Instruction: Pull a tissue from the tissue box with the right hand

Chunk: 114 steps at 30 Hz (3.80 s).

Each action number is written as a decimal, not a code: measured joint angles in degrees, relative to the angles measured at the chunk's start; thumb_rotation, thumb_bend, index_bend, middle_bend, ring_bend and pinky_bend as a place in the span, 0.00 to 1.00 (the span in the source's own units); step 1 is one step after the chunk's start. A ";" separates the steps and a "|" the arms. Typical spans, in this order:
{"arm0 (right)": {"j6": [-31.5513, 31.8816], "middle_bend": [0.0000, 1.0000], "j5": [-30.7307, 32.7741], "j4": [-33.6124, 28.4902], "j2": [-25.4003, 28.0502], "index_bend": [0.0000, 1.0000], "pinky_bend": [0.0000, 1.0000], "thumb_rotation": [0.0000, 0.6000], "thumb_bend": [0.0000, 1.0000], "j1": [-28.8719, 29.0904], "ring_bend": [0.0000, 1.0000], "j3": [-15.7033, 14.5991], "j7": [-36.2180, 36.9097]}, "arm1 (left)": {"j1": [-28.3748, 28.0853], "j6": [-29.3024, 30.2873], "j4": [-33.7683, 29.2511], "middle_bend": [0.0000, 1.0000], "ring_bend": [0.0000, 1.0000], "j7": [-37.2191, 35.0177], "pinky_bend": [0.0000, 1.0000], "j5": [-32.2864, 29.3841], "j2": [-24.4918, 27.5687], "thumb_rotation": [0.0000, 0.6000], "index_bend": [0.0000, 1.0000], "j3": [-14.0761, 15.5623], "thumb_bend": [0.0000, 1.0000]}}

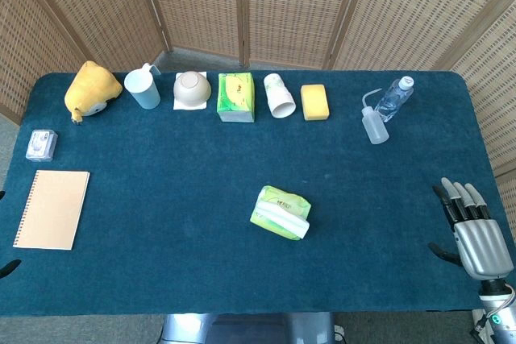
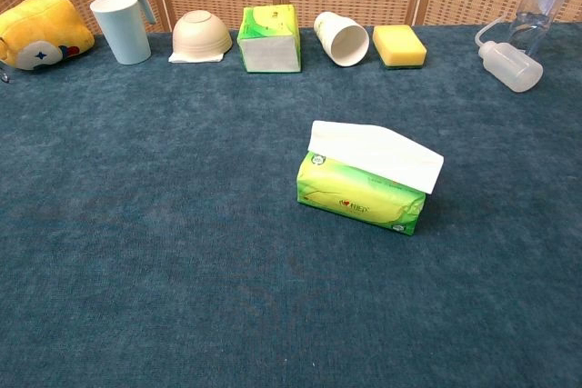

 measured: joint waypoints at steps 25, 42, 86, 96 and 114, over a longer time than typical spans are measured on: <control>-23.76 0.08 -0.04 -19.92 -7.84 0.00 0.22 1.00 0.00 16.55 0.07 4.60 -6.85 | -0.47 -0.82 -0.24 0.00 0.00 0.02 0.01 -1.62 -0.22 1.00 0.00 -0.29 0.00; -27.90 0.27 8.97 -16.77 -19.84 0.14 0.30 1.00 0.00 21.57 0.21 8.33 -17.34 | -0.56 -0.96 0.57 0.00 0.00 -2.03 0.01 -2.71 0.17 1.00 0.00 -0.66 0.00; -4.74 0.76 -7.17 -5.35 -26.27 0.70 0.94 1.00 0.57 24.77 0.64 15.53 -16.33 | -0.85 -2.32 0.62 0.00 0.00 -2.87 0.01 -3.47 0.87 1.00 0.00 -0.58 0.00; -11.32 0.76 -3.05 -11.53 -27.78 0.69 0.92 1.00 0.57 26.56 0.64 14.30 -15.99 | -1.12 -3.03 -0.05 0.00 0.00 -1.60 0.01 -3.06 0.79 1.00 0.00 -0.33 0.00; -21.43 0.76 7.28 -3.92 -46.00 0.69 0.87 1.00 0.57 34.93 0.63 16.41 -20.55 | -1.88 -4.99 0.17 0.00 0.00 -1.63 0.01 -3.60 0.78 1.00 0.00 -0.05 0.00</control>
